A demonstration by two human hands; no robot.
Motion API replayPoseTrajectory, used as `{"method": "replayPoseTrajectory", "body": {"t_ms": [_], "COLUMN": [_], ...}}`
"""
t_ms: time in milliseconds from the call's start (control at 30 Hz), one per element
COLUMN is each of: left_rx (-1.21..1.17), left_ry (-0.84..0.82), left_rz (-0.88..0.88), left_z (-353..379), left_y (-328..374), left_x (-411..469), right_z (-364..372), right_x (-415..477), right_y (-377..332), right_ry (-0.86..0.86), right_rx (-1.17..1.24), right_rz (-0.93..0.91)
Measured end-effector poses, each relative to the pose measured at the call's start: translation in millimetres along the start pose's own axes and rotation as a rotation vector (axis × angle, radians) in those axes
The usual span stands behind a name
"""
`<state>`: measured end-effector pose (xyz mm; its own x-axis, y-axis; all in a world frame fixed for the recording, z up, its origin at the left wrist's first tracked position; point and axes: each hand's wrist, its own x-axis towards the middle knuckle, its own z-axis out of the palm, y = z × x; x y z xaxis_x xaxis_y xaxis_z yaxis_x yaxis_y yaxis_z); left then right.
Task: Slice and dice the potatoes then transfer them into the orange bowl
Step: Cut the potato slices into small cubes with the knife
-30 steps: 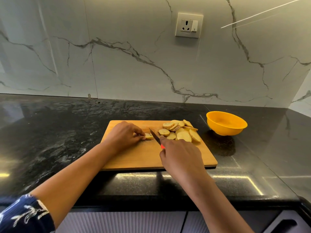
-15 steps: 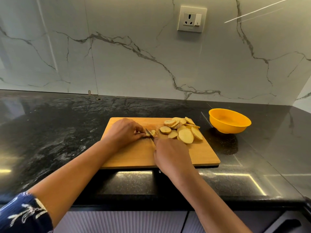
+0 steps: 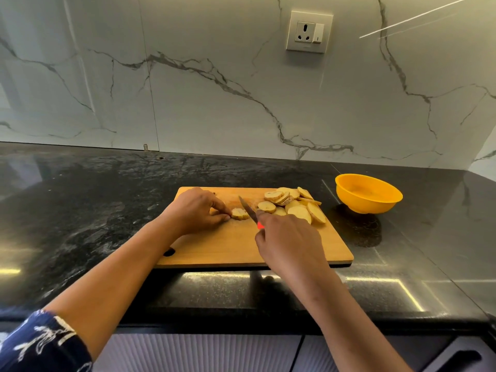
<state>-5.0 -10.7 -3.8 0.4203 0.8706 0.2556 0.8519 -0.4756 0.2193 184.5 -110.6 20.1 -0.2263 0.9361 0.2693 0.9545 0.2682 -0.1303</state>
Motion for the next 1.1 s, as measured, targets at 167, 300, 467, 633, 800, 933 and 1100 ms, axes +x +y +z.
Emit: {"method": "replayPoseTrajectory", "body": {"t_ms": [167, 300, 467, 633, 800, 933, 1100], "left_rx": [0.068, 0.087, 0.107, 0.129, 0.09, -0.018, -0.153], "left_ry": [-0.016, -0.007, 0.0, 0.017, -0.007, -0.01, -0.026], "left_rz": [0.044, 0.068, 0.078, 0.086, 0.069, 0.005, -0.027], "left_z": [-1, 0, 2, 3, 3, 2, -2], "left_y": [0, -2, -3, -2, -3, -3, -4], "left_x": [-1, 0, 1, 2, 3, 3, 4], "right_z": [8, 10, 19, 20, 19, 11, -6], "right_x": [12, 16, 22, 21, -10, -24, -33], "right_y": [-5, -9, -25, -33, -17, -10, 3], "right_ry": [-0.036, -0.096, -0.144, -0.16, -0.129, -0.116, -0.031], "right_rx": [0.001, -0.004, -0.085, -0.109, -0.147, -0.102, 0.029], "right_rz": [0.0, -0.002, 0.023, -0.006, -0.047, -0.062, -0.066]}}
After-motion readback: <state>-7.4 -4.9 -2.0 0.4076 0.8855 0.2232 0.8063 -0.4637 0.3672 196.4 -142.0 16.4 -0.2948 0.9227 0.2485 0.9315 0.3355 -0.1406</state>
